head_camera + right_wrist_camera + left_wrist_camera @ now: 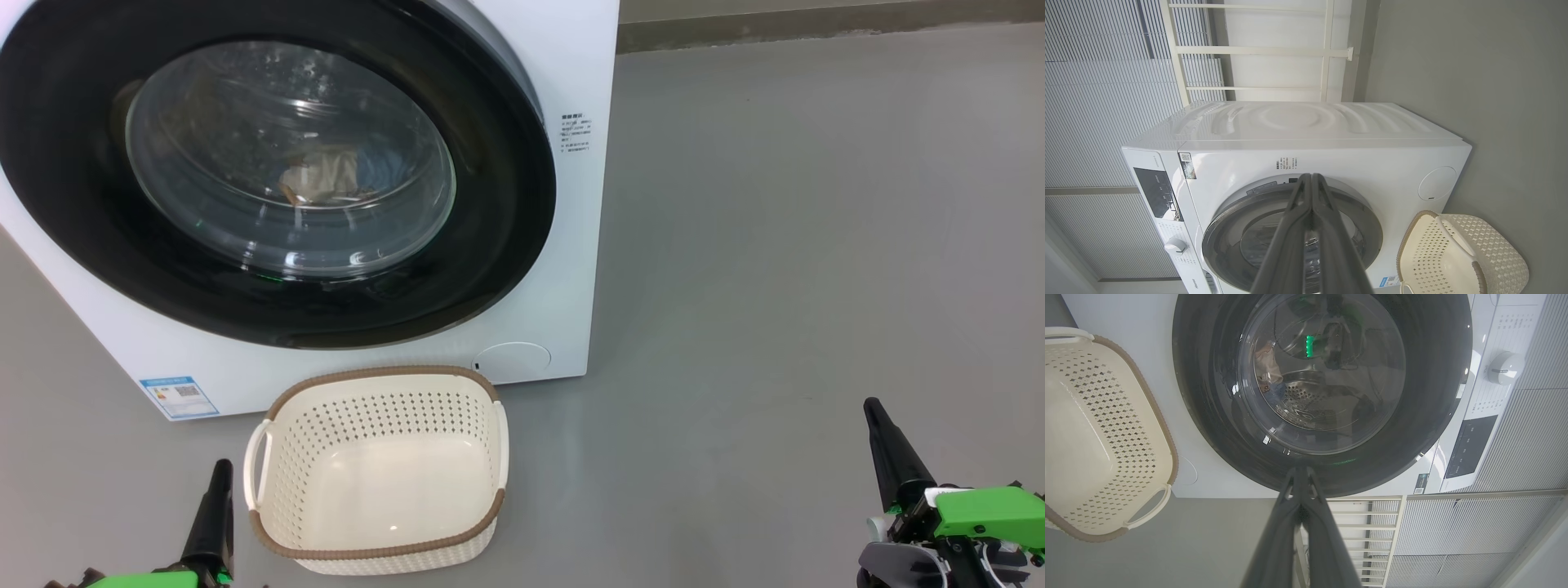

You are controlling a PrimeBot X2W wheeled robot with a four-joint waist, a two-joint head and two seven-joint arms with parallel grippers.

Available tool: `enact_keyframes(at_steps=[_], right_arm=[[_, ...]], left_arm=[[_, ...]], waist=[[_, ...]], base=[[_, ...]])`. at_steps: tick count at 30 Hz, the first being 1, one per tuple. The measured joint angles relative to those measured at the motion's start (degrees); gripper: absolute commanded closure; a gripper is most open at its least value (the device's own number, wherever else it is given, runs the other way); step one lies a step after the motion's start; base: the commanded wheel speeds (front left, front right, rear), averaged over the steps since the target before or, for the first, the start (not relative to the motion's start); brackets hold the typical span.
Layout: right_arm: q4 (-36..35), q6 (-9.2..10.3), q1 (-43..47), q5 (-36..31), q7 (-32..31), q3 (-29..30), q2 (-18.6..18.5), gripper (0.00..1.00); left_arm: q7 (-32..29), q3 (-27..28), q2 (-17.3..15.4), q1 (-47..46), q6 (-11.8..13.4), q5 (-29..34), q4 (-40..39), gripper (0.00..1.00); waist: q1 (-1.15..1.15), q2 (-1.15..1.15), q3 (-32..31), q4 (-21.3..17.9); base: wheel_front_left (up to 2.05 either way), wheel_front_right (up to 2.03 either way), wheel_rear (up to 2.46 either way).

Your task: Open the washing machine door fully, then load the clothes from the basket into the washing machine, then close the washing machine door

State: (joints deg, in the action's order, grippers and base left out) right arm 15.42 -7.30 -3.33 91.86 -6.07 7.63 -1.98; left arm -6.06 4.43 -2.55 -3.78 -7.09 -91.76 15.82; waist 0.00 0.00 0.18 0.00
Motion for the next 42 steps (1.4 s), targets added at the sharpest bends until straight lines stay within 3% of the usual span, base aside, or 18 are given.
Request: enact_keyframes(at_steps=[42], right_arm=[[0.00, 0.00, -0.05, 0.00, 0.00, 0.00, -0.02, 1.00]], left_arm=[[-0.01, 0.12, 0.03, 0.00, 0.00, 0.00, 0.00, 1.00]], waist=[[0.00, 0.00, 0.00, 0.00]], base=[[0.00, 0.00, 0.00]])
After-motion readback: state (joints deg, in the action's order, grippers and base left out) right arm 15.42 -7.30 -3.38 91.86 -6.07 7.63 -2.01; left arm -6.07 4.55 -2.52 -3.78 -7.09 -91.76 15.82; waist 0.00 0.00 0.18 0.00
